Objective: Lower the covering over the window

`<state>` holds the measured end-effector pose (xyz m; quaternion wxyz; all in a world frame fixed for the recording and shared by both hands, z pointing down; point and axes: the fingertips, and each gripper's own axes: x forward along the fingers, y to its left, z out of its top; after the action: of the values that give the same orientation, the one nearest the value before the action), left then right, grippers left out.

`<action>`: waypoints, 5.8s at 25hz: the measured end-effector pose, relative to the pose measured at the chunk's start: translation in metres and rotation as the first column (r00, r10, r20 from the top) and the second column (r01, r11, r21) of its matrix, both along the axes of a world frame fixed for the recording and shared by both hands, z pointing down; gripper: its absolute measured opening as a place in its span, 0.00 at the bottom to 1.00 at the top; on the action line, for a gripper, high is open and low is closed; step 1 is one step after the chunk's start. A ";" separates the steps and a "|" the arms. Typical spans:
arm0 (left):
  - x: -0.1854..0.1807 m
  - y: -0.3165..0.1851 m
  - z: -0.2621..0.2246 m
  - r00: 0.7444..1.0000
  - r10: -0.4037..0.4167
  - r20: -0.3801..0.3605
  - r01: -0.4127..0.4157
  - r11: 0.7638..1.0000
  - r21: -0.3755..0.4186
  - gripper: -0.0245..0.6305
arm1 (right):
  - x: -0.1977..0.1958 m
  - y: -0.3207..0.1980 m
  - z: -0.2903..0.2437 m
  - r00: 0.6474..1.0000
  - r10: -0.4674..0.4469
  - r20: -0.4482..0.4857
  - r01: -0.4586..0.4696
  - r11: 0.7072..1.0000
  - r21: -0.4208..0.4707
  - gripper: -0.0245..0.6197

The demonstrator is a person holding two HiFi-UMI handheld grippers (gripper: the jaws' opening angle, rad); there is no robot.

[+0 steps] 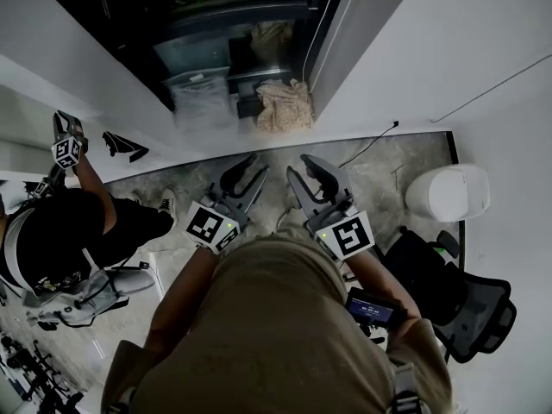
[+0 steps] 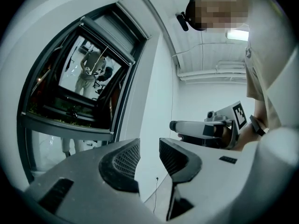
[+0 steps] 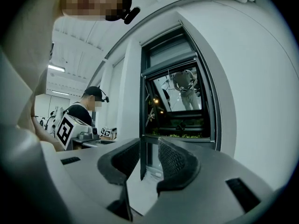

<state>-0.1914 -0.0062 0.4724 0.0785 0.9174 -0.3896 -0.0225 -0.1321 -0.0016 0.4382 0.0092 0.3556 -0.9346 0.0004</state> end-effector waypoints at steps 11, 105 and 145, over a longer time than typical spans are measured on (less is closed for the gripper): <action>-0.012 -0.028 0.011 0.999 -0.035 0.017 0.035 0.999 0.016 0.24 | -0.004 -0.025 -0.001 0.999 0.032 0.041 -0.034 0.997 0.067 0.20; -0.125 -0.074 0.139 0.998 -0.037 0.056 0.050 0.970 -0.238 0.23 | -0.105 -0.068 0.150 0.992 0.049 -0.117 -0.072 0.976 -0.204 0.20; -0.061 -0.019 0.163 0.993 0.120 0.014 -0.111 0.950 -0.293 0.23 | -0.057 -0.008 0.160 0.978 0.154 -0.140 -0.184 0.955 -0.233 0.20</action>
<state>-0.2519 -0.0247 0.6355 0.2080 0.9172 -0.3355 0.0543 -0.1895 -0.0092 0.5986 0.1093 0.4300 -0.8911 0.0952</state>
